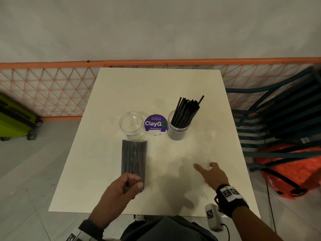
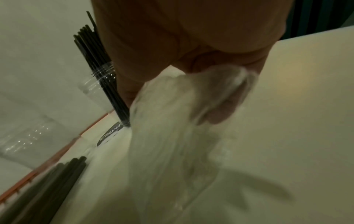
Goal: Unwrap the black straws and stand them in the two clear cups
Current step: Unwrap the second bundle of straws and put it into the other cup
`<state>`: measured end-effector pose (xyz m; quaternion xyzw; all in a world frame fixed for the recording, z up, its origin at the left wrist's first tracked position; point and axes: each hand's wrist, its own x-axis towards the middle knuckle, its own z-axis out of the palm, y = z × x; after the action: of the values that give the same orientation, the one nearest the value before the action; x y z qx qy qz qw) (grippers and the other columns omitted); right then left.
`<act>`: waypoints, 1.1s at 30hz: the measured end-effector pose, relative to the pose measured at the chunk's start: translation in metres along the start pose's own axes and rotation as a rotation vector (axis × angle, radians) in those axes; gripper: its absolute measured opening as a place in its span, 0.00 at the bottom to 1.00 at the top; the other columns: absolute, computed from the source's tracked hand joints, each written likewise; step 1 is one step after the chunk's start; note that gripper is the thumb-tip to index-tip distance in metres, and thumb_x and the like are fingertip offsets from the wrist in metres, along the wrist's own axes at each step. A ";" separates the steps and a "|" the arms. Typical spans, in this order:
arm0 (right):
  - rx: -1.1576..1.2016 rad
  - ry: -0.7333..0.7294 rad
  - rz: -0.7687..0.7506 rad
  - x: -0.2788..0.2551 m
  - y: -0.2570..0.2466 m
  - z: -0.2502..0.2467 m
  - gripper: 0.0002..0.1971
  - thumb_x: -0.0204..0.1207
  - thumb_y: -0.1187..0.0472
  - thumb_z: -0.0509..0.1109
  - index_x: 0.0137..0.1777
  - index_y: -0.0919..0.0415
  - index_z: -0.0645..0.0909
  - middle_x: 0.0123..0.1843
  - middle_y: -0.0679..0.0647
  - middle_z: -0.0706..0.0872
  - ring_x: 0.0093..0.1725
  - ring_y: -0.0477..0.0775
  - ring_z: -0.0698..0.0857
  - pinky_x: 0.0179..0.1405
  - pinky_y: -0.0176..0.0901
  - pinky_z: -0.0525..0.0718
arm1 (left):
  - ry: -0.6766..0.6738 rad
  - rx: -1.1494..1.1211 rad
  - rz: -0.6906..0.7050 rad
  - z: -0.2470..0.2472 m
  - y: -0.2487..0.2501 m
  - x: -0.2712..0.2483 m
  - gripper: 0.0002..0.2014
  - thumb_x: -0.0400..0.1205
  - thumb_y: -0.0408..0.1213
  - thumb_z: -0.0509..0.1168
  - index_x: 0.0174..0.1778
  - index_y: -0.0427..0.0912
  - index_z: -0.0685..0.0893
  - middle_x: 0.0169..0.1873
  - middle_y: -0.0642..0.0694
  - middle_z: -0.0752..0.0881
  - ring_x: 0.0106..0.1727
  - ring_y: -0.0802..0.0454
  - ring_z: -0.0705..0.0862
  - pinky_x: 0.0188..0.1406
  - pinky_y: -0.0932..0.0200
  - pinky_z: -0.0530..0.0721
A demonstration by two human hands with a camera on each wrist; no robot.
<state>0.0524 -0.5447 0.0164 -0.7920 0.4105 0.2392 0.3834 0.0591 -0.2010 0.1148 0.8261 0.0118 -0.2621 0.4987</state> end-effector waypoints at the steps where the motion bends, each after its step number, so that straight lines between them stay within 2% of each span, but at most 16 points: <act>1: -0.019 0.020 0.005 -0.004 -0.002 0.003 0.51 0.60 0.22 0.68 0.76 0.55 0.65 0.66 0.60 0.85 0.61 0.64 0.85 0.64 0.59 0.82 | 0.001 0.014 0.004 -0.001 -0.002 0.000 0.03 0.82 0.40 0.71 0.50 0.51 0.86 0.38 0.53 0.92 0.35 0.57 0.86 0.35 0.65 0.83; 5: -0.092 0.052 -0.018 -0.016 -0.007 0.006 0.50 0.64 0.22 0.66 0.79 0.52 0.60 0.66 0.60 0.84 0.64 0.66 0.83 0.66 0.62 0.78 | 0.018 0.067 0.024 -0.007 -0.013 -0.002 0.02 0.82 0.41 0.71 0.49 0.53 0.86 0.40 0.54 0.91 0.36 0.55 0.86 0.34 0.67 0.83; 8: -0.090 0.103 -0.058 -0.018 -0.010 0.003 0.53 0.60 0.19 0.64 0.79 0.51 0.58 0.65 0.58 0.85 0.62 0.65 0.84 0.65 0.63 0.78 | 0.046 0.095 0.023 -0.017 -0.025 -0.002 0.02 0.82 0.43 0.71 0.47 0.55 0.86 0.40 0.57 0.89 0.37 0.52 0.87 0.35 0.63 0.84; 10: -0.059 0.153 -0.089 -0.022 -0.012 0.001 0.54 0.59 0.18 0.64 0.79 0.51 0.59 0.69 0.58 0.82 0.64 0.65 0.83 0.65 0.64 0.78 | 0.072 0.116 0.005 -0.025 -0.035 -0.001 0.03 0.80 0.47 0.73 0.47 0.57 0.86 0.38 0.55 0.89 0.37 0.49 0.87 0.36 0.61 0.83; 12: -0.023 0.202 -0.134 -0.030 -0.012 -0.001 0.49 0.63 0.22 0.67 0.78 0.51 0.62 0.73 0.57 0.78 0.67 0.64 0.82 0.65 0.63 0.78 | 0.093 0.145 -0.021 -0.033 -0.045 0.001 0.04 0.79 0.49 0.73 0.48 0.60 0.86 0.37 0.53 0.90 0.36 0.51 0.88 0.39 0.57 0.84; 14: 0.001 0.262 -0.206 -0.038 -0.012 -0.001 0.41 0.68 0.28 0.69 0.75 0.51 0.67 0.73 0.57 0.75 0.65 0.62 0.82 0.63 0.62 0.80 | 0.085 0.188 -0.035 -0.038 -0.053 0.004 0.05 0.79 0.50 0.73 0.48 0.60 0.85 0.38 0.52 0.90 0.36 0.53 0.89 0.43 0.54 0.85; 16: 0.010 0.299 -0.295 -0.047 -0.014 0.000 0.32 0.72 0.36 0.71 0.71 0.52 0.72 0.71 0.56 0.75 0.58 0.57 0.84 0.56 0.56 0.82 | 0.066 0.219 -0.060 -0.039 -0.062 0.008 0.09 0.79 0.52 0.73 0.52 0.59 0.83 0.41 0.53 0.91 0.38 0.54 0.88 0.44 0.53 0.85; 18: -0.020 0.292 -0.392 -0.059 -0.016 0.004 0.21 0.75 0.43 0.72 0.64 0.49 0.77 0.65 0.51 0.79 0.49 0.49 0.84 0.50 0.48 0.82 | 0.053 0.219 -0.138 -0.040 -0.077 0.014 0.17 0.78 0.55 0.73 0.59 0.57 0.79 0.47 0.53 0.90 0.43 0.52 0.89 0.47 0.54 0.83; 20: -0.052 0.251 -0.475 -0.074 -0.022 0.011 0.11 0.77 0.47 0.73 0.57 0.44 0.79 0.55 0.45 0.84 0.43 0.43 0.84 0.47 0.43 0.82 | 0.033 0.177 -0.233 -0.040 -0.094 0.024 0.27 0.77 0.57 0.72 0.69 0.54 0.75 0.55 0.48 0.88 0.52 0.47 0.88 0.54 0.49 0.85; 22: -0.063 0.170 -0.521 -0.090 -0.031 0.021 0.07 0.77 0.49 0.73 0.51 0.42 0.80 0.45 0.41 0.86 0.42 0.40 0.85 0.45 0.41 0.82 | -0.015 0.114 -0.305 -0.038 -0.108 0.035 0.35 0.76 0.60 0.72 0.76 0.49 0.70 0.59 0.44 0.86 0.57 0.43 0.87 0.59 0.43 0.87; 24: -0.081 0.076 -0.530 -0.100 -0.040 0.037 0.05 0.77 0.48 0.73 0.50 0.42 0.81 0.42 0.40 0.86 0.41 0.40 0.85 0.45 0.40 0.83 | -0.055 -0.001 -0.344 -0.036 -0.112 0.046 0.37 0.78 0.57 0.72 0.79 0.45 0.68 0.61 0.41 0.87 0.56 0.43 0.86 0.54 0.45 0.87; 26: -0.129 -0.048 -0.509 -0.105 -0.049 0.058 0.08 0.77 0.45 0.72 0.53 0.43 0.81 0.42 0.39 0.86 0.42 0.42 0.85 0.45 0.37 0.81 | -0.076 -0.140 -0.366 -0.033 -0.108 0.053 0.34 0.80 0.51 0.72 0.78 0.42 0.68 0.58 0.40 0.88 0.51 0.43 0.85 0.44 0.49 0.84; 28: -0.193 -0.213 -0.452 -0.101 -0.056 0.083 0.15 0.77 0.42 0.71 0.59 0.46 0.80 0.47 0.41 0.86 0.46 0.47 0.86 0.43 0.35 0.79 | -0.094 -0.225 -0.366 -0.031 -0.106 0.060 0.32 0.79 0.51 0.74 0.74 0.42 0.72 0.56 0.39 0.88 0.47 0.43 0.86 0.38 0.52 0.83; 31: -0.181 -0.418 -0.321 -0.092 -0.065 0.119 0.28 0.77 0.43 0.72 0.73 0.52 0.73 0.61 0.53 0.87 0.49 0.51 0.88 0.39 0.35 0.80 | -0.163 -0.180 -0.350 -0.027 -0.103 0.064 0.26 0.81 0.48 0.73 0.71 0.41 0.77 0.59 0.36 0.88 0.46 0.43 0.88 0.38 0.52 0.85; 33: -0.114 -0.488 -0.292 -0.091 -0.072 0.136 0.32 0.77 0.46 0.73 0.78 0.55 0.68 0.62 0.56 0.86 0.44 0.49 0.86 0.34 0.32 0.79 | -0.217 -0.185 -0.362 -0.024 -0.098 0.062 0.21 0.84 0.43 0.70 0.70 0.41 0.77 0.60 0.34 0.88 0.46 0.44 0.86 0.40 0.53 0.84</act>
<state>0.0538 -0.3660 0.0285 -0.7821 0.1735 0.3876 0.4561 0.0955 -0.1466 0.0160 0.7284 0.1300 -0.4324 0.5154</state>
